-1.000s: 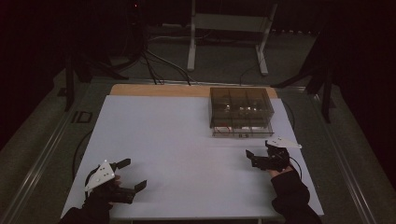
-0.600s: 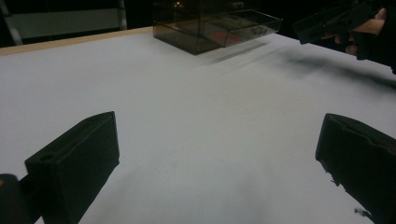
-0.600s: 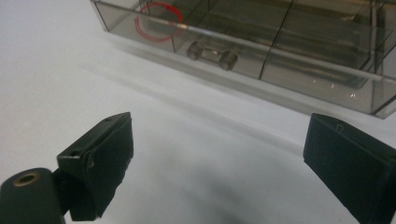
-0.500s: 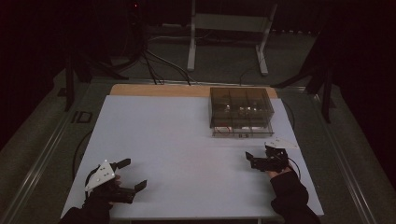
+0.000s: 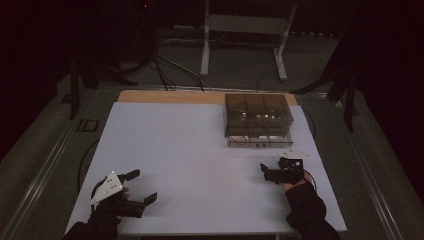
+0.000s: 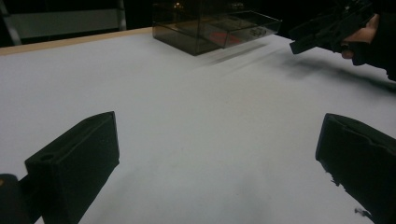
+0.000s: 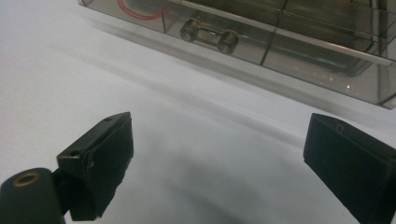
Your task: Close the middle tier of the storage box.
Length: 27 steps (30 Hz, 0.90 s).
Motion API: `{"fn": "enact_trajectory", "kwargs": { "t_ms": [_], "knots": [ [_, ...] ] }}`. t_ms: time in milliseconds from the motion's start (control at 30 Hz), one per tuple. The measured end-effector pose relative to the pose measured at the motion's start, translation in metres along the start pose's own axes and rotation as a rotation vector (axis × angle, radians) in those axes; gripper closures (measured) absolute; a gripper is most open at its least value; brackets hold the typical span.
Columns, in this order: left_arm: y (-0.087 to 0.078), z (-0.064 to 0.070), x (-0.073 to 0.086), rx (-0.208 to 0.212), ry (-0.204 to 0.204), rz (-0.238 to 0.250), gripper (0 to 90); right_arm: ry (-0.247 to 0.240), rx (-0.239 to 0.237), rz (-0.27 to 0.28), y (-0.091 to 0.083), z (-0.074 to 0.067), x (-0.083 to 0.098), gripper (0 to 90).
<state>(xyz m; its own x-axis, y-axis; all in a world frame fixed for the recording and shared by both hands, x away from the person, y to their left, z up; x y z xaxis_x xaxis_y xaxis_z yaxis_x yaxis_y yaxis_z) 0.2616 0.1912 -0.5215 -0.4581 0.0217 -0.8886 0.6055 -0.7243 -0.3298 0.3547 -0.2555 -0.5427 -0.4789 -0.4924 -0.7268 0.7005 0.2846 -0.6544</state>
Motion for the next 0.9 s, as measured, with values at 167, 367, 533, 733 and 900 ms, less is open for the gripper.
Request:
{"fn": "enact_trajectory", "kwargs": {
  "t_ms": [167, 367, 533, 733, 900],
  "knots": [
    [-0.0003, 0.0003, -0.0002, -0.002, 0.000, 0.002, 1.1, 0.002, -0.021, 0.010, 0.0030, -0.0023, -0.0026, 15.6],
    [0.0003, 0.0008, -0.0001, -0.002, 0.000, 0.000, 1.1, -0.007, -0.029, 0.018, 0.0039, -0.0011, -0.0053, 18.8],
    [0.0011, 0.0007, -0.0005, -0.001, 0.001, 0.000, 1.1, -0.009, -0.044, 0.017, 0.0034, 0.0009, -0.0041, 27.1],
    [0.0020, 0.0010, -0.0011, 0.003, 0.002, 0.000, 1.1, -0.002, -0.028, 0.023, 0.0033, 0.0019, -0.0049, 27.1],
    [0.0023, 0.0012, -0.0010, 0.004, 0.006, -0.002, 1.1, -0.015, 0.011, 0.029, 0.0023, 0.0029, -0.0077, 43.7]
  ]
}}
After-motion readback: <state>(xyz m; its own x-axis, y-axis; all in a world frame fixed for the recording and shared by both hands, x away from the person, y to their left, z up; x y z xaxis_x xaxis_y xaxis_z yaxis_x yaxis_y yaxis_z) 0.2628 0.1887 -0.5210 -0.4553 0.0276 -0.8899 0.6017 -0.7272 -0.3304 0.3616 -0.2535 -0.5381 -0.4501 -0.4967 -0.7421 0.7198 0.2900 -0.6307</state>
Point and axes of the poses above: each handheld gripper's, and its own axes: y roughly forward along the jaws, x roughly out of its underside, z roughly to its right, the point moved 6 cm from there along y, roughly forward along the jaws, and after that the axes turned 13 degrees about -y, right-handed, at the moved point
